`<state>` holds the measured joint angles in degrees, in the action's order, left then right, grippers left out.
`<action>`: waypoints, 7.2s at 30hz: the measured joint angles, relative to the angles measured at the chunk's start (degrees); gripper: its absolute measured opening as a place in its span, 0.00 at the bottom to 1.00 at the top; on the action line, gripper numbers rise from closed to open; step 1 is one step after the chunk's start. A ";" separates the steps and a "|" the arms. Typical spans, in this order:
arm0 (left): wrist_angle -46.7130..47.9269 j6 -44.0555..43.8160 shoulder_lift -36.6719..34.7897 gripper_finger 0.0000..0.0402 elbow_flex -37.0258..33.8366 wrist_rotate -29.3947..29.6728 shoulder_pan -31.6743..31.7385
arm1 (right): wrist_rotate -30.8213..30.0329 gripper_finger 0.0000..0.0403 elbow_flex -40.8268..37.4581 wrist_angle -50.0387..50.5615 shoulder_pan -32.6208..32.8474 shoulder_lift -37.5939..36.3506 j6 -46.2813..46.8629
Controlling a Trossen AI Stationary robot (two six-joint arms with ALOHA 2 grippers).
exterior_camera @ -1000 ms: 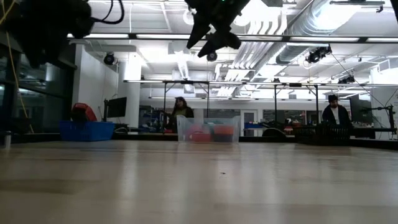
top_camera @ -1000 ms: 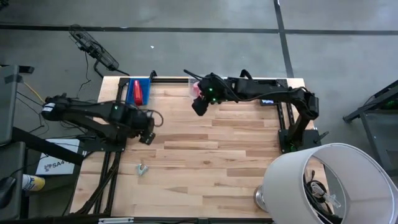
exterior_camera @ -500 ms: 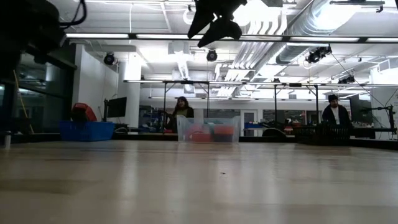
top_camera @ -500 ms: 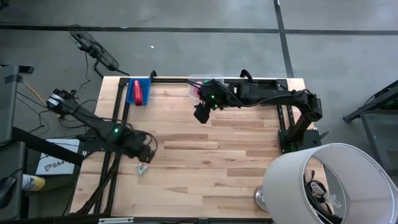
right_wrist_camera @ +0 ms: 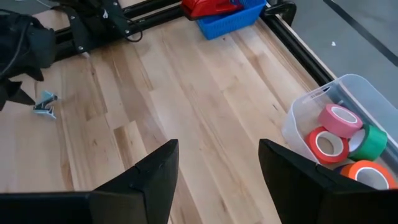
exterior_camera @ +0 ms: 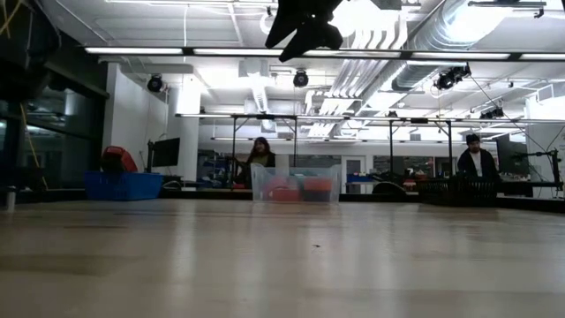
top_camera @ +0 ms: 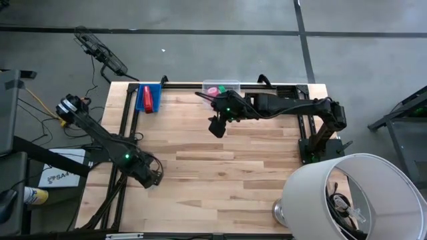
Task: Pick and place Stapler, Stapler remover, tape
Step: Put the blue staple remover into the black bin
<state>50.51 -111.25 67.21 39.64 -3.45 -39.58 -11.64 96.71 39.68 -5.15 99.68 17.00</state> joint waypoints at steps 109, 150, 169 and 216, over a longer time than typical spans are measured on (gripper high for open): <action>-17.76 78.76 -1.80 0.26 36.48 52.66 12.95 | 34.41 0.53 -0.07 -39.20 0.80 0.13 -14.27; -17.96 79.51 -1.80 0.26 36.46 51.14 12.94 | 34.27 0.38 -0.02 -45.81 1.90 3.06 -13.02; -17.76 79.52 -1.76 0.26 36.41 50.29 12.94 | 35.22 0.43 0.11 -41.68 1.34 3.30 -12.27; -16.05 79.44 -1.74 0.38 36.43 48.96 12.97 | 35.09 0.22 -0.11 -41.42 1.09 3.47 -13.33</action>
<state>34.46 -31.81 65.47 76.07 45.52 -26.61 23.46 96.60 -1.74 -4.05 103.15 3.67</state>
